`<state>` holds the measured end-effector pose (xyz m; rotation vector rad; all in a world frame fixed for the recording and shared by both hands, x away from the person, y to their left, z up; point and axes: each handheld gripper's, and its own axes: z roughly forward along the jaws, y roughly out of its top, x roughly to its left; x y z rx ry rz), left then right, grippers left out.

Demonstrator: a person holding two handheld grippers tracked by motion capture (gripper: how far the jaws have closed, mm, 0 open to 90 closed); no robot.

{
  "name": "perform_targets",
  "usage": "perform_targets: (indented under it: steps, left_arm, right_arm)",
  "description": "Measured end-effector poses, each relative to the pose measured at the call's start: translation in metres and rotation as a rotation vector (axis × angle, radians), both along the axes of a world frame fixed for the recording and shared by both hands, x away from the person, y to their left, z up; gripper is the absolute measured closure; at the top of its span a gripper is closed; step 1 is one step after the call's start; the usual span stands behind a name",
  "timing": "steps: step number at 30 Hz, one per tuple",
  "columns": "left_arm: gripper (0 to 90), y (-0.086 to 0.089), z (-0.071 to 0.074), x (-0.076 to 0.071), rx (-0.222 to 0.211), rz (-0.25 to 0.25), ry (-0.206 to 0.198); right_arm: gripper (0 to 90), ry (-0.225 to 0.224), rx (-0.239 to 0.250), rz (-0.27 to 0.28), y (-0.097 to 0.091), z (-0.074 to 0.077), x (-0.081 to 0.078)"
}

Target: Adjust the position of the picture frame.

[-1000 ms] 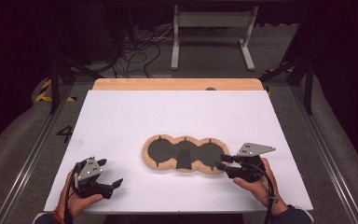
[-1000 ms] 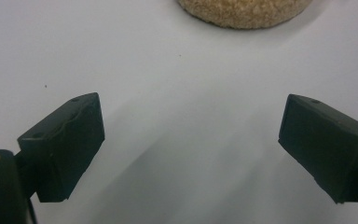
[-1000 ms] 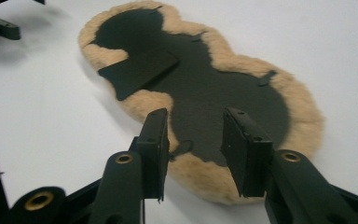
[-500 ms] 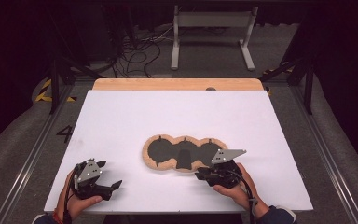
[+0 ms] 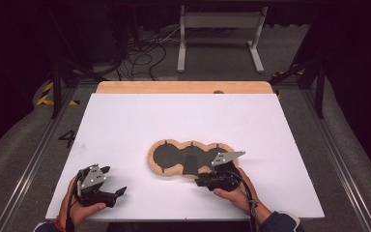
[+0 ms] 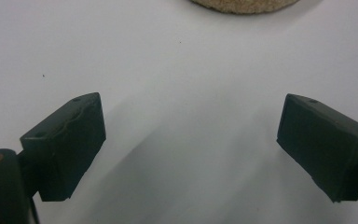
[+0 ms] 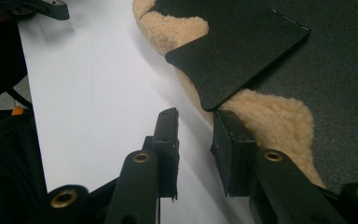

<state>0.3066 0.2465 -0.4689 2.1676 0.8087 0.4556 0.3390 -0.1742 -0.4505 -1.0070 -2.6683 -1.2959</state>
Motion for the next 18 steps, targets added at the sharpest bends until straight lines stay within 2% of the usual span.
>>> perform_targets:
  steps: [11,14,17,18]
  left_arm:
    - [9.4,0.0021,0.0012,-0.0010,-0.020,0.008,-0.017]
    - [9.1,0.0018,0.0012,-0.0004,-0.021,0.017,-0.022]
    - [8.8,0.0027,0.0028,0.0008,-0.029,0.027,-0.037]
    - [8.8,0.0029,0.0031,0.0013,-0.040,0.034,-0.038]
  right_arm:
    - [66.8,0.022,0.035,-0.008,0.0008,0.0030,0.0034]
    - [67.1,0.041,0.032,-0.029,0.0034,0.0046,0.0044]
    - [66.7,0.085,0.069,-0.047,0.0042,0.0056,0.0084]
    - [66.7,0.085,0.069,-0.047,0.0042,0.0056,0.0084]
